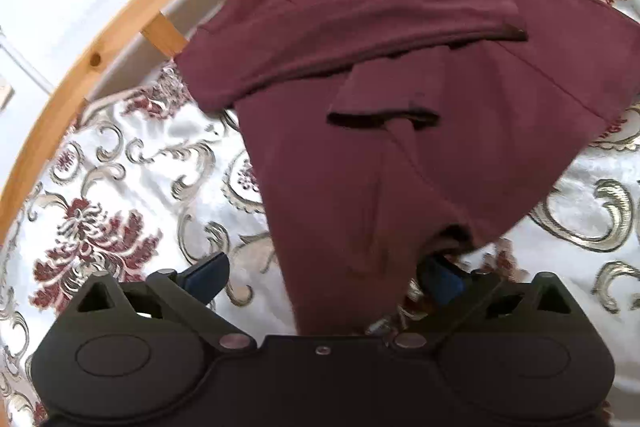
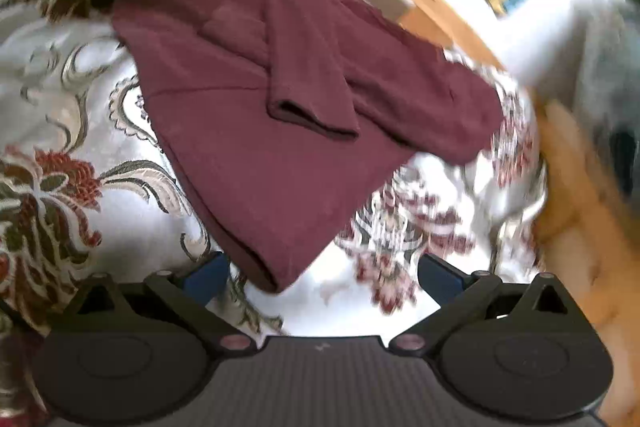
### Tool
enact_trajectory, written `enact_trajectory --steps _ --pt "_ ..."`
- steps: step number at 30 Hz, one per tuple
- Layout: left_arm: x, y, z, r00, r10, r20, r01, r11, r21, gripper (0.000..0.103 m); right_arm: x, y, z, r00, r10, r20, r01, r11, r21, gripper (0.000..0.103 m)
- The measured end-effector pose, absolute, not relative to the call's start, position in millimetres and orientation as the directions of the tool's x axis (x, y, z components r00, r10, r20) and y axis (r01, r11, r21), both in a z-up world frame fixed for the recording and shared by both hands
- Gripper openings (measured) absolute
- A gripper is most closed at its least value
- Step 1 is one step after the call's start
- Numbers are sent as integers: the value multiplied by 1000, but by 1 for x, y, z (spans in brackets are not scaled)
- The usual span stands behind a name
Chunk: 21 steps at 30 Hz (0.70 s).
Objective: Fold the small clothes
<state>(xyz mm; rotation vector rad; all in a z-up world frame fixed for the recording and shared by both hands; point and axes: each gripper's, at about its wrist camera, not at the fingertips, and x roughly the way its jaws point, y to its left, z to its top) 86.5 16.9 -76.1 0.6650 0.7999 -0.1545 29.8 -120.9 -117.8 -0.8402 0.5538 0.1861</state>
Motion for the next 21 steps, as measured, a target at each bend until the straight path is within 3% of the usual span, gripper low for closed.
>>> enact_trajectory --steps 4,6,7,9,13,15,21 --pt "81 12 -86 753 150 -641 369 710 600 92 39 -109 -126 866 -52 -497 -378 583 -719 101" --pt "78 9 -88 762 129 -634 391 689 610 80 41 -109 -126 847 -16 -531 -425 580 -695 77" --pt "77 8 -88 762 121 -636 401 683 610 79 44 -112 -123 819 6 -574 -463 599 -654 71" --pt "76 7 -88 765 113 -634 405 682 609 75 50 -118 -119 774 36 -632 -496 654 -571 50" --pt "75 7 -87 771 107 -628 400 685 609 66 51 -116 -119 773 44 -633 -509 638 -578 28" --pt "74 6 -87 777 107 -620 397 681 616 51 50 -114 -120 780 37 -624 -503 630 -592 17" --pt "69 9 -74 796 29 -605 398 728 558 12 40 -117 -112 816 21 -578 -440 671 -597 13"
